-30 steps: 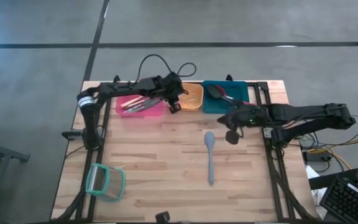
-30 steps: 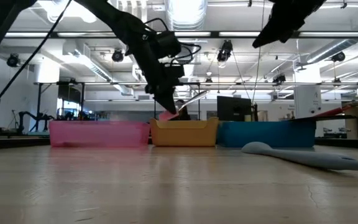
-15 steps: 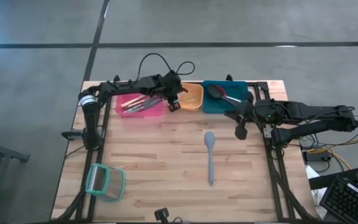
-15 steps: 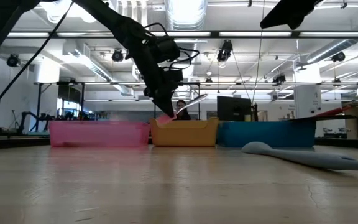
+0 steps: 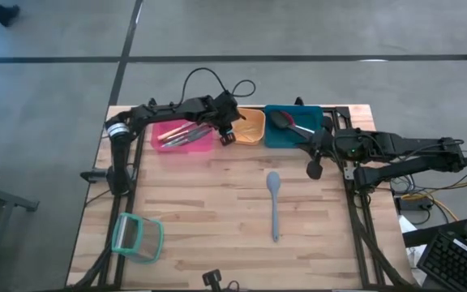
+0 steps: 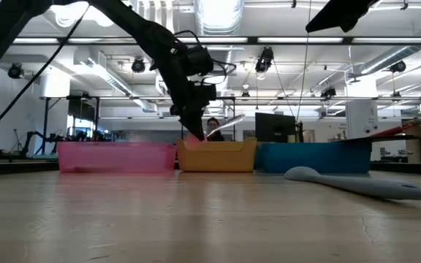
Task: Pick & Place Kitchen Items
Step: Put the pink spatula into the yellow bin, then put the blue spoon into the blue bin
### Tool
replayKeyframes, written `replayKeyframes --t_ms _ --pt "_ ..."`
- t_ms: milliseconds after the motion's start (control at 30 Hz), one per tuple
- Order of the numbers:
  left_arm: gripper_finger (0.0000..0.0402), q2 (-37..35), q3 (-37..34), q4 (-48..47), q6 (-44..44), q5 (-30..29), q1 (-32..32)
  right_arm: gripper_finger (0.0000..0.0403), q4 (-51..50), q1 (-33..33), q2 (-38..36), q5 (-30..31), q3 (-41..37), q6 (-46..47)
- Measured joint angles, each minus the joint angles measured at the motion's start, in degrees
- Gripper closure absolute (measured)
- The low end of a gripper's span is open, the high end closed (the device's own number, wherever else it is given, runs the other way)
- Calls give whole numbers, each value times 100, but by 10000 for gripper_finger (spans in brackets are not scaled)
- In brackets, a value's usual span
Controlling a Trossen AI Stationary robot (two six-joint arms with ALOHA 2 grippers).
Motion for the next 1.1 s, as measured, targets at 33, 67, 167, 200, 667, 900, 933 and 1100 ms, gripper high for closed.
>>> replayKeyframes --t_ms 33,67,167,200,667,900,933,1100 --pt "374 108 77 -91 5 2 2 394 5 0 0 2 0 -8" --pt "374 220 164 -144 12 -4 2 394 8 2 0 8 0 -15" --pt "374 580 458 -472 82 -12 0 394 6 4 0 44 0 -21" --pt "374 692 591 -569 111 -25 0 394 4 5 0 46 0 -26" --pt "357 1487 1585 -1473 243 -103 2 394 -65 7 0 44 -2 -49" --pt "251 1257 1576 -1534 324 -100 0 394 -79 7 2 43 -7 -49" --pt "242 1231 1577 -1568 324 -108 -6 394 -79 7 2 42 -8 -49" --pt "217 1022 1620 -1824 333 -209 -18 394 -80 4 2 42 -9 -49"
